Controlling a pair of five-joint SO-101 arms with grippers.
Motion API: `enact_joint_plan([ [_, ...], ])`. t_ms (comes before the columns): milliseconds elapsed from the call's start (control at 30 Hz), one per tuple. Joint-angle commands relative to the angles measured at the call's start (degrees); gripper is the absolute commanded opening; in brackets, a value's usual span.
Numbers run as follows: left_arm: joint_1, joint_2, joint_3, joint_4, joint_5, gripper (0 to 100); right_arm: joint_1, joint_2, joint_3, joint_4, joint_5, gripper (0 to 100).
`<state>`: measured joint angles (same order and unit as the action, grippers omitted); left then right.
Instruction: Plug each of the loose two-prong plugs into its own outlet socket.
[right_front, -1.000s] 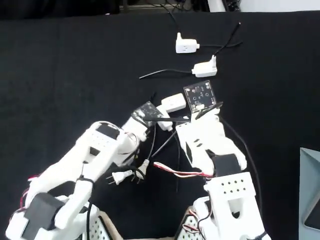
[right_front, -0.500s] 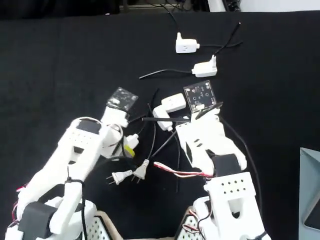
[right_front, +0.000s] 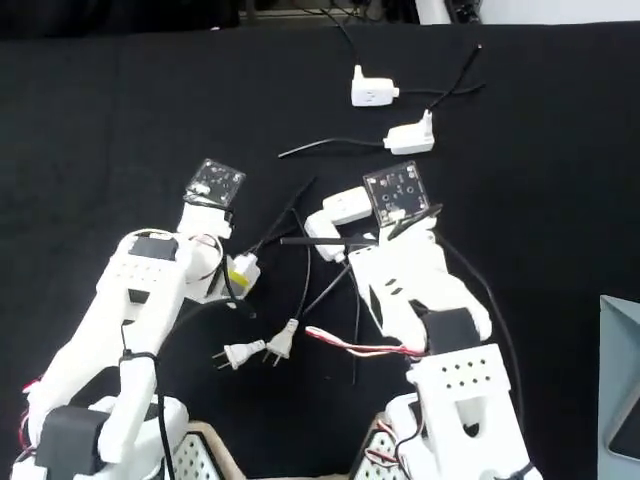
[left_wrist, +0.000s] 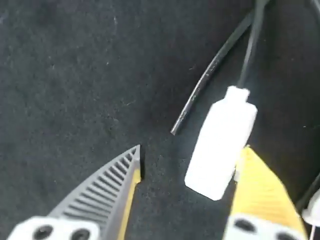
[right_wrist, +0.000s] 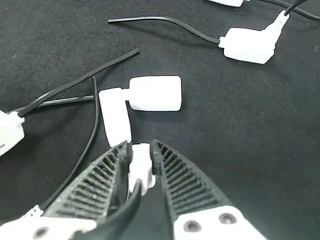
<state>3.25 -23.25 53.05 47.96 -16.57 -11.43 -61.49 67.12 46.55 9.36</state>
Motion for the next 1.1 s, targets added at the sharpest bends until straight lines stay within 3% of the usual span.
enact_joint_plan([
  [0, 2.2, -1.5, -1.2, -1.1, -3.6, 28, -0.9, -1.1, -2.8, 0.1, 0.2, 1.2],
  [500, -3.5, -2.0, -2.0, -4.1, -2.5, 28, -0.9, -1.1, -2.8, 0.1, 0.2, 1.2],
  [900, 2.2, -1.0, -2.6, -0.2, -2.8, 27, -0.9, -1.1, -2.8, 0.2, 0.2, 1.2],
  [1067, 2.9, 5.7, -3.1, -0.3, -2.6, 27, -0.9, -1.1, -2.8, 0.2, 0.2, 1.2],
])
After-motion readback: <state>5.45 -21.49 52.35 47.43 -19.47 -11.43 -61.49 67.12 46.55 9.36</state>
